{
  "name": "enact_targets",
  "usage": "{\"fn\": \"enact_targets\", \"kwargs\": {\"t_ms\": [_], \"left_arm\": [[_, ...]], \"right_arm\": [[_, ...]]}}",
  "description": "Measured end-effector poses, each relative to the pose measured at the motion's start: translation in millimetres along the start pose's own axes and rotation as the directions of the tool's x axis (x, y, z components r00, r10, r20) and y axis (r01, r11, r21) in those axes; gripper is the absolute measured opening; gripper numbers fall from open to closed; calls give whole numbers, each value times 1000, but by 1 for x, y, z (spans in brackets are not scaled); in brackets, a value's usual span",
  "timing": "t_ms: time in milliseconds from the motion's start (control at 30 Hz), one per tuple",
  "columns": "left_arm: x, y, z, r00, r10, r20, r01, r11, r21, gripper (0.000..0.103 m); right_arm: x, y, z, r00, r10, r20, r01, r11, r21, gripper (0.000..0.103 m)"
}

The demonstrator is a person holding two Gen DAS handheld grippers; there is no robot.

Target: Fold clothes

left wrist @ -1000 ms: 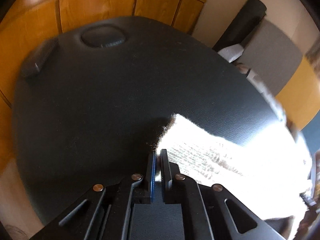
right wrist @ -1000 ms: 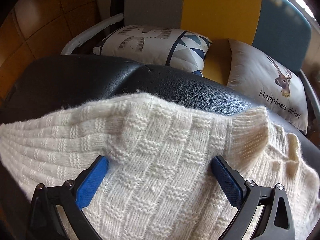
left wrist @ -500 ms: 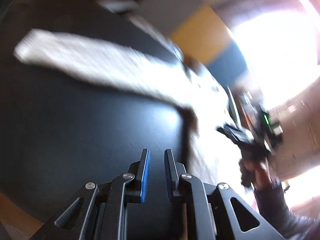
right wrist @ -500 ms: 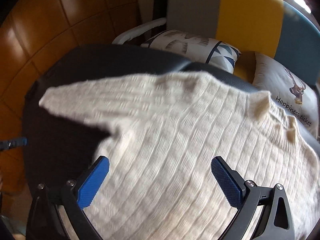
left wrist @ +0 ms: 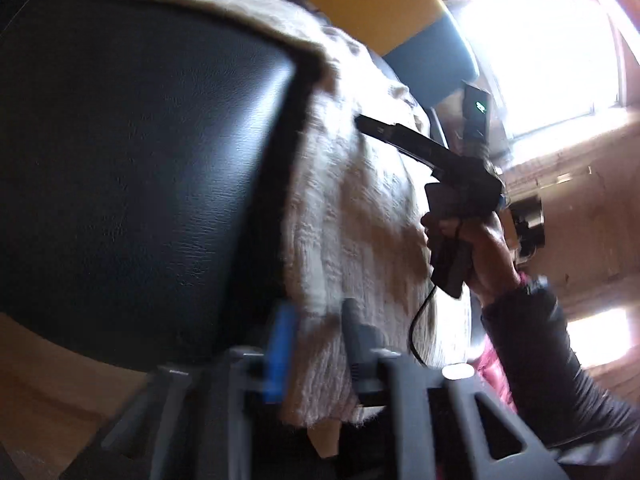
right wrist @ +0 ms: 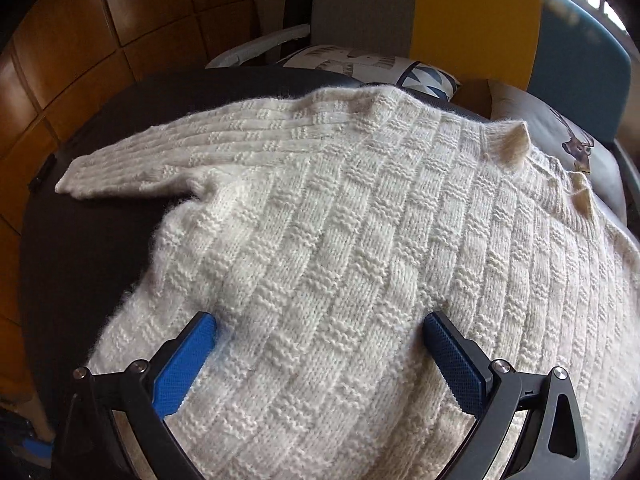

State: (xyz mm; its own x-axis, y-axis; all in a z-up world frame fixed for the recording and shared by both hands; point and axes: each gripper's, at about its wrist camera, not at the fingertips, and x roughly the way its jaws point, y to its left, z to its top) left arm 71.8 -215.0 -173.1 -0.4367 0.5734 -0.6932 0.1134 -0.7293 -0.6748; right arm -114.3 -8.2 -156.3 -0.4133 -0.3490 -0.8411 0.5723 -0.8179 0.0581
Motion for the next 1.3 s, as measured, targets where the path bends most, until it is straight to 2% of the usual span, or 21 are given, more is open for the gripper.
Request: {"fn": "enact_targets", "kwargs": {"t_ms": [100,133,233,267,300,367,433,500,600,700,733,833,900,967,1000,1167,1300], "left_arm": [[-8,-17,0,994,100,33,-102,990,92,3],[-26,-7,4,991,123,48,-127,987,101,3],[-25,-13,5,968,244,64,-250,959,132,3],[-26,-30,-3,963,265,48,-270,953,138,3],[-25,-29,-5,960,276,42,-279,952,130,4],[-32,-30,-10,970,240,29,-241,961,133,6],[-38,-39,-10,962,267,52,-271,951,146,8],[-46,-45,-11,954,289,78,-297,942,157,8],[-55,-52,-10,961,245,131,-262,955,139,9],[-46,-62,-5,979,159,129,-178,972,152,11],[-40,-65,-4,983,142,113,-159,974,161,11],[-19,-71,-5,983,173,65,-182,964,195,11],[-5,-74,-7,979,200,39,-204,956,212,11],[7,-65,-9,966,257,17,-255,940,225,10],[11,-64,-9,969,247,20,-245,942,229,10],[5,-54,-1,972,233,-14,-225,954,200,9],[19,-72,13,964,266,-11,-259,944,203,9]], "right_arm": [[0,-1,-3,1000,5,19,-5,1000,-12,103],[0,-2,-3,1000,6,23,-6,1000,-16,103],[2,-6,-2,999,2,32,-1,1000,-15,103],[2,-5,-2,1000,-2,31,3,1000,-13,103],[2,-4,-2,1000,-6,30,6,1000,-11,103],[0,0,-3,1000,-5,20,5,1000,-10,103],[-13,-3,-5,1000,15,7,-15,1000,1,103],[-41,-13,-18,996,72,50,-74,996,42,103],[-96,-37,-56,970,212,121,-224,970,98,103],[-139,-56,-106,956,271,115,-285,950,128,103],[-148,-59,-122,957,273,93,-284,949,137,103],[-166,-68,-173,968,251,23,-250,951,183,103],[-175,-76,-207,979,202,-12,-195,958,211,103],[-178,-88,-233,984,175,-34,-159,948,275,103],[-177,-92,-243,990,130,-49,-110,951,288,103],[-176,-104,-265,998,-44,-54,56,969,243,103],[-179,-107,-257,999,8,-36,3,958,285,103]]}}
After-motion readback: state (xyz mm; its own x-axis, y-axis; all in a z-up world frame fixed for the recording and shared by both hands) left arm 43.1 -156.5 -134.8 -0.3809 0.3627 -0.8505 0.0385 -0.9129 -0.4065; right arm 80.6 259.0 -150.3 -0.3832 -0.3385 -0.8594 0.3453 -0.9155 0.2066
